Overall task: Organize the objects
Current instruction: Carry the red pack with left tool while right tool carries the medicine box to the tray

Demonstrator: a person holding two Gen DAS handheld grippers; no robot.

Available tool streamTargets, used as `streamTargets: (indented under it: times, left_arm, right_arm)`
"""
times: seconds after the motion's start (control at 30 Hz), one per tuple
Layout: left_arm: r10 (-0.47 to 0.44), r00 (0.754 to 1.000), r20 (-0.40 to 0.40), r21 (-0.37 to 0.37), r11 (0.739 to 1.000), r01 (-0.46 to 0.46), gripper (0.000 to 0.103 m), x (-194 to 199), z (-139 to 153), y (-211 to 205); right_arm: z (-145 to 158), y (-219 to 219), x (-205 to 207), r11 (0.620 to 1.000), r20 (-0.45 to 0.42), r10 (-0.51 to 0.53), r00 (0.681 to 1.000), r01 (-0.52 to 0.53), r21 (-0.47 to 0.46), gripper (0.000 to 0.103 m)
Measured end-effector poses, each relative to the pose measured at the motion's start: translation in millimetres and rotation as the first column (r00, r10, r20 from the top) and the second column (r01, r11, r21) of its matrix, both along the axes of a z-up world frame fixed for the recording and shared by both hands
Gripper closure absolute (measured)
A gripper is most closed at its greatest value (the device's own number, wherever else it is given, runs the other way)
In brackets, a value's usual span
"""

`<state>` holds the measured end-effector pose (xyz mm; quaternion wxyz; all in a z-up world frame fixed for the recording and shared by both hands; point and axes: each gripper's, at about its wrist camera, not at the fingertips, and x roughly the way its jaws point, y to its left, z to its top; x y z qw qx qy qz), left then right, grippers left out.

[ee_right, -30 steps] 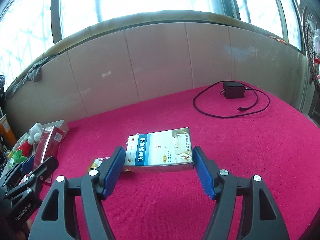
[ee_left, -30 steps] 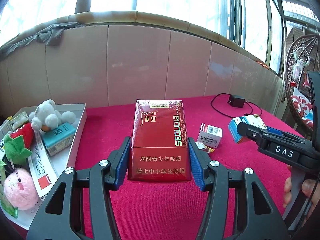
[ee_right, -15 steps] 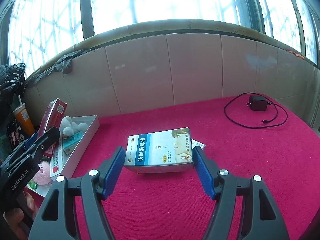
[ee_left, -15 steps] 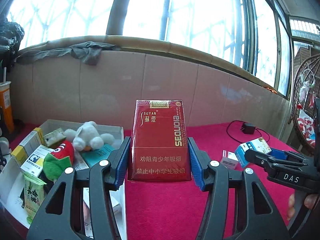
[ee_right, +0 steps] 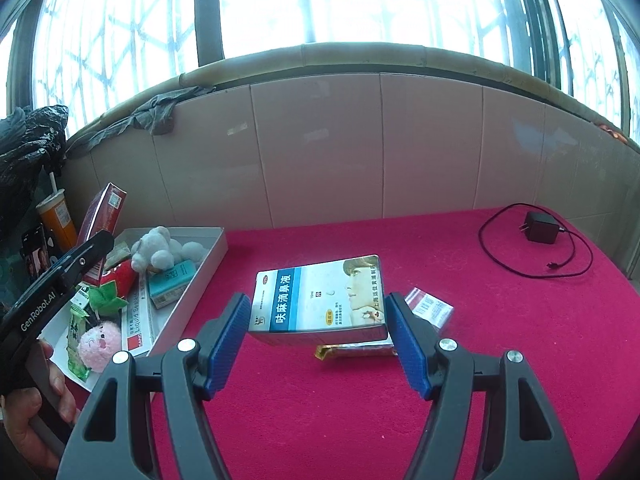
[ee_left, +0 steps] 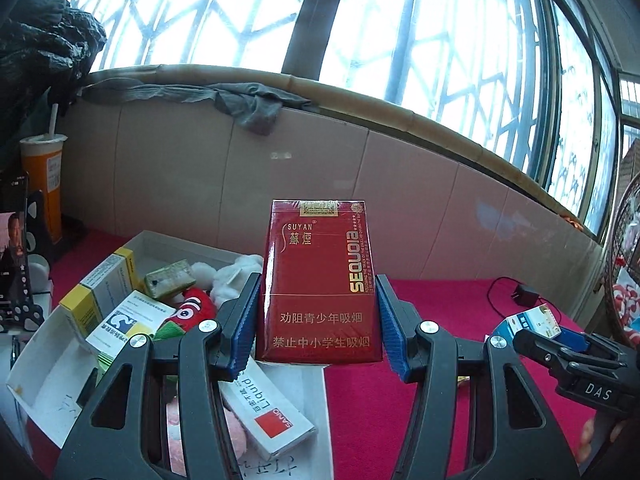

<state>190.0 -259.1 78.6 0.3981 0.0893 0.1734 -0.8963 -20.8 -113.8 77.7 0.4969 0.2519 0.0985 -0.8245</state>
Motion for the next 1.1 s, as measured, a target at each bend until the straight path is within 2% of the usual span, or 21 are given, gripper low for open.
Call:
streamTargets:
  times: [0.2, 0.3, 0.5, 0.63, 0.77, 0.83, 0.97, 1.1]
  left_arm:
    - [0.059, 0.998, -0.036, 0.036, 0.998, -0.058, 0.049, 21, 2, -23]
    - [0.117, 0.992, -0.052, 0.053, 0.992, -0.114, 0.049, 39, 2, -41]
    - [0.202, 0.971, -0.126, 0.155, 0.971, -0.182, 0.049, 88, 0, -81]
    - [0.176, 0.966, -0.19, 0.228, 0.965, -0.131, 0.049, 110, -6, -99]
    - [0.157, 0.96, -0.234, 0.296, 0.951, -0.083, 0.049, 116, -16, -111]
    - [0.164, 0.961, -0.221, 0.303, 0.949, -0.093, 0.049, 114, -19, -112]
    - [0.2, 0.969, -0.148, 0.258, 0.953, -0.158, 0.049, 109, -15, -106]
    - [0.238, 0.967, -0.086, 0.244, 0.947, -0.211, 0.049, 107, -16, -107]
  right_arm:
    - [20, -24, 17, 0.998, -0.012, 0.068, 0.998, -0.068, -0.015, 0.034]
    - [27, -39, 28, 0.993, 0.004, 0.114, 0.993, -0.114, -0.018, 0.034]
    - [36, -83, 55, 0.976, 0.041, 0.216, 0.976, -0.216, 0.002, 0.034]
    - [35, -109, 76, 0.959, 0.082, 0.283, 0.956, -0.285, 0.011, 0.034]
    - [26, -128, 99, 0.942, 0.105, 0.33, 0.938, -0.335, 0.032, 0.034]
    - [19, -136, 107, 0.934, 0.124, 0.347, 0.93, -0.354, 0.045, 0.034]
    - [4, -144, 118, 0.926, 0.149, 0.36, 0.921, -0.373, 0.063, 0.034]
    - [-10, -146, 122, 0.923, 0.164, 0.359, 0.919, -0.376, 0.088, 0.034]
